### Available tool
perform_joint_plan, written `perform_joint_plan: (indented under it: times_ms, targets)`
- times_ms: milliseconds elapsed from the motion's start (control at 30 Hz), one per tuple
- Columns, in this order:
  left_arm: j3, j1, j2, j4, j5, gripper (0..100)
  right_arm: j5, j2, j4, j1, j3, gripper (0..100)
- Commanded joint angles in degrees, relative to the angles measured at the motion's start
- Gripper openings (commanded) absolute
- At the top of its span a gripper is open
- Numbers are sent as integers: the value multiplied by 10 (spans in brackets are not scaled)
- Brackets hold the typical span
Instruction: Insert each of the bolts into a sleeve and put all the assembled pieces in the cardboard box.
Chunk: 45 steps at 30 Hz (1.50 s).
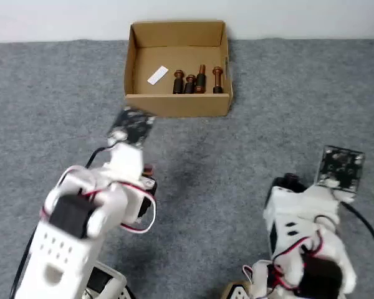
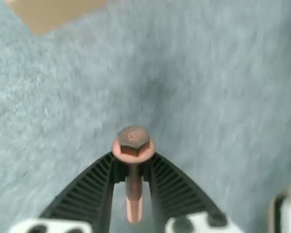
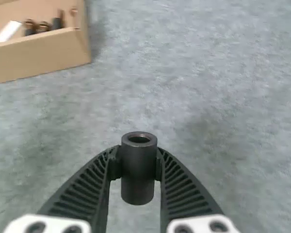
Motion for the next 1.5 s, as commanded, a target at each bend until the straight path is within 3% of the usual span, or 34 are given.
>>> perform_joint_plan:
  times_ms: [0, 200, 367, 500, 800, 967, 1133, 1467]
  targets:
    - [73, 0, -118, -98, 39, 6, -19, -65, -23, -71, 40, 8]
    - [208, -2, -298, -176, 58, 6, -16, -192, -26, -145, 107, 8]
    - [275, 2, -434, -223, 57, 6, -19, -189, -33, -196, 112, 8]
    - [322, 2, -513, -272, 55, 6, -20, -186, -55, -280, 117, 9]
    - [330, 5, -502, -374, 57, 5, -15, -182, -175, -421, 193, 9]
    - [328, 68, -503, -382, 90, 5, -14, -182, -218, -479, 220, 8]
    - [330, 108, -500, -382, 165, 5, 69, -182, -238, -509, 230, 8]
    - [331, 108, -500, -377, 165, 5, 91, -187, -253, -506, 228, 8]
